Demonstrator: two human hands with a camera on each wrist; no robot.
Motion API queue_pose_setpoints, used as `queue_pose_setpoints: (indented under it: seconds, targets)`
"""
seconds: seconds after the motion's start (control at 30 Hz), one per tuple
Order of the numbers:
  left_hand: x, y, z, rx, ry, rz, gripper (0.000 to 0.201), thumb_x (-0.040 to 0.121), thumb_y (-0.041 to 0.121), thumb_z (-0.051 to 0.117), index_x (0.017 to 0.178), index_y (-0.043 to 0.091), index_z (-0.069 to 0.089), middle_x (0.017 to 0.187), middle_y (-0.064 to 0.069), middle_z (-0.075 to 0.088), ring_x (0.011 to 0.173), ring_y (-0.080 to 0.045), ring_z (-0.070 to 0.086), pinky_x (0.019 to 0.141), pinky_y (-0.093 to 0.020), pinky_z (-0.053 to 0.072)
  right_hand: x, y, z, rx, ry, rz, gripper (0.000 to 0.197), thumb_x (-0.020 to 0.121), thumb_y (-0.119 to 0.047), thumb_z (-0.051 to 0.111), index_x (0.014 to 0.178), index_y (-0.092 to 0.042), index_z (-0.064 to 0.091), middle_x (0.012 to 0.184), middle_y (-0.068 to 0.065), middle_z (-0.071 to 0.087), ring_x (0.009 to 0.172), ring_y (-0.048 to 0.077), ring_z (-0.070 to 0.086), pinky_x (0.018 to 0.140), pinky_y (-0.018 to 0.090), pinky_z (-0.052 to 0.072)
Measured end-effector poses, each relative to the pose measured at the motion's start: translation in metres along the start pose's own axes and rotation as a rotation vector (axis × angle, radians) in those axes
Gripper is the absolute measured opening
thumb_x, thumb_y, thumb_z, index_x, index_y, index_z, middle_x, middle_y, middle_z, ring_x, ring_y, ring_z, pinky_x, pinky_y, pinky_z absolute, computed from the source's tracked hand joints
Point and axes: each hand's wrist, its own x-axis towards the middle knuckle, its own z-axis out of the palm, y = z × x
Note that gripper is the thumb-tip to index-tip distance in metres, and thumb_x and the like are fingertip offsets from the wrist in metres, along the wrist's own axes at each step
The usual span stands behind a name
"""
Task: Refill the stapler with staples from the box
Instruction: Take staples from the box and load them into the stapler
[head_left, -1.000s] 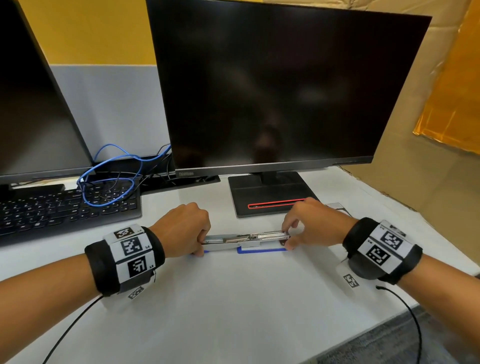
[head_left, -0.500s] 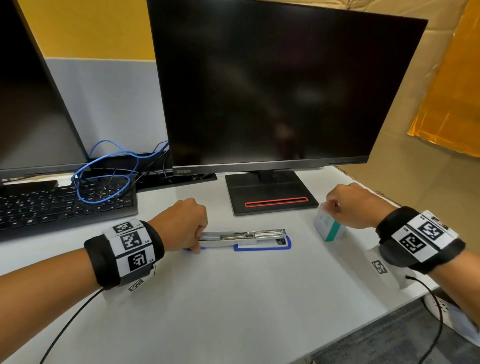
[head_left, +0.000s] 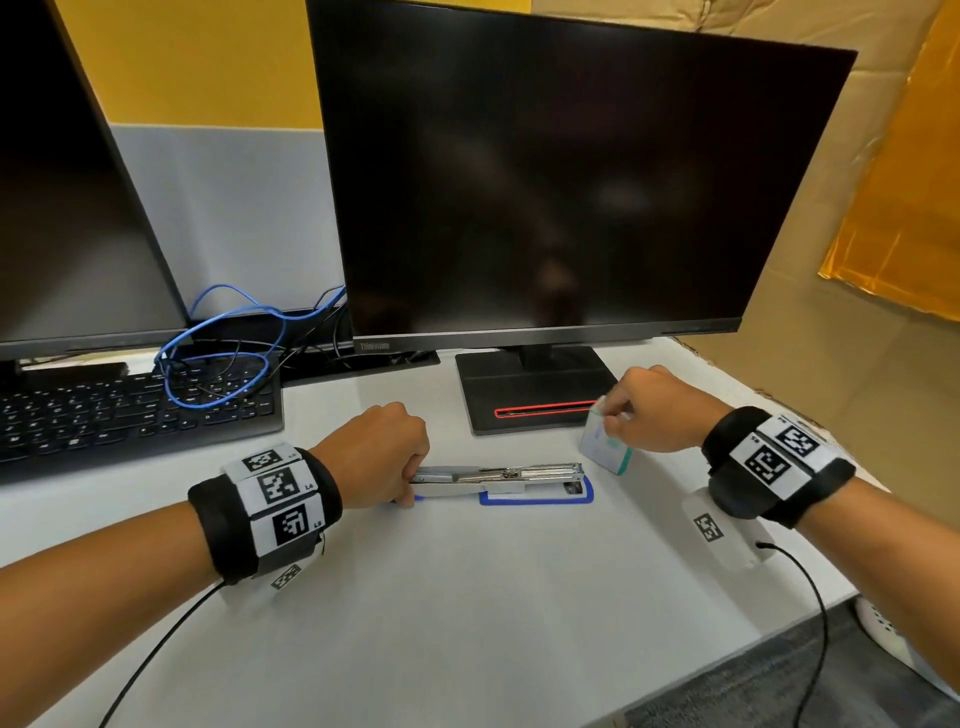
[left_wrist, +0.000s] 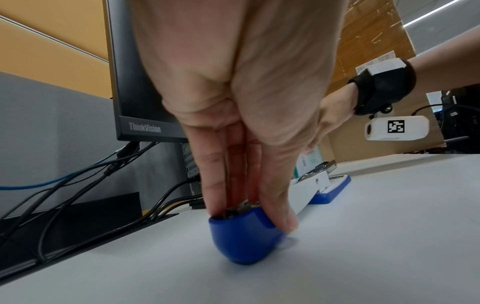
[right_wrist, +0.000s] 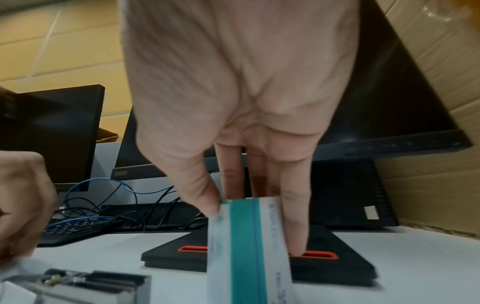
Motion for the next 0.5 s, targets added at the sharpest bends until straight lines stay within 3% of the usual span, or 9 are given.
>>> queue_pose_setpoints:
  seconds: [0.17,0.27,0.33,0.43,0.5]
  targets:
    - [-0.001,0.005,0.001,-0.008,0.002,0.011,0.032,0.073,0.028,0.081,0.059,0.025,0.053,0.063,0.011,0.041,0.070,-0.018,0.053,0.058,-0.024,0.039,0.018,-0.031,0.004,0.038,-0.002,-0.244,0.033,0.095,-0.026,0.050,0.094,-0.005,0.075,0.107,0.012,0.073,0.081,0.018,0.059,0.057,0.019,0.043]
    - [-0.002,0.006,0.001,-0.011,0.003,0.015,0.031,0.073,0.029,0.081,0.061,0.024,0.053,0.063,0.011,0.041,0.069,-0.018,0.052,0.058,-0.025,0.038,0.031,-0.052,0.006,0.054,-0.017,-0.311,0.047,0.097,-0.036,0.046,0.076,-0.002,0.071,0.076,0.015,0.071,0.057,0.016,0.050,0.049,0.023,0.037]
    - [-0.002,0.006,0.001,-0.014,0.006,0.012,0.030,0.073,0.029,0.081,0.062,0.024,0.053,0.063,0.012,0.040,0.069,-0.017,0.051,0.057,-0.024,0.035,0.037,-0.064,0.006,0.062,-0.030,-0.332,0.047,0.096,-0.034,0.048,0.066,-0.003,0.067,0.065,0.012,0.067,0.052,0.017,0.050,0.048,0.025,0.037]
    - [-0.002,0.004,0.002,-0.026,0.006,0.009,0.039,0.072,0.029,0.081,0.055,0.025,0.047,0.062,0.012,0.040,0.068,-0.016,0.050,0.057,-0.024,0.036,0.043,-0.079,0.006,0.033,-0.077,-0.358,0.039,0.091,-0.025,0.053,0.067,0.002,0.068,0.076,0.019,0.071,0.064,0.031,0.065,0.049,0.024,0.042]
    - [-0.002,0.004,0.002,-0.032,0.001,0.005,0.039,0.072,0.029,0.082,0.055,0.024,0.047,0.062,0.010,0.039,0.068,-0.017,0.051,0.058,-0.025,0.038,0.046,-0.086,0.003,0.009,-0.134,-0.366,0.032,0.090,-0.021,0.053,0.077,0.001,0.073,0.090,0.018,0.075,0.079,0.032,0.071,0.056,0.027,0.051]
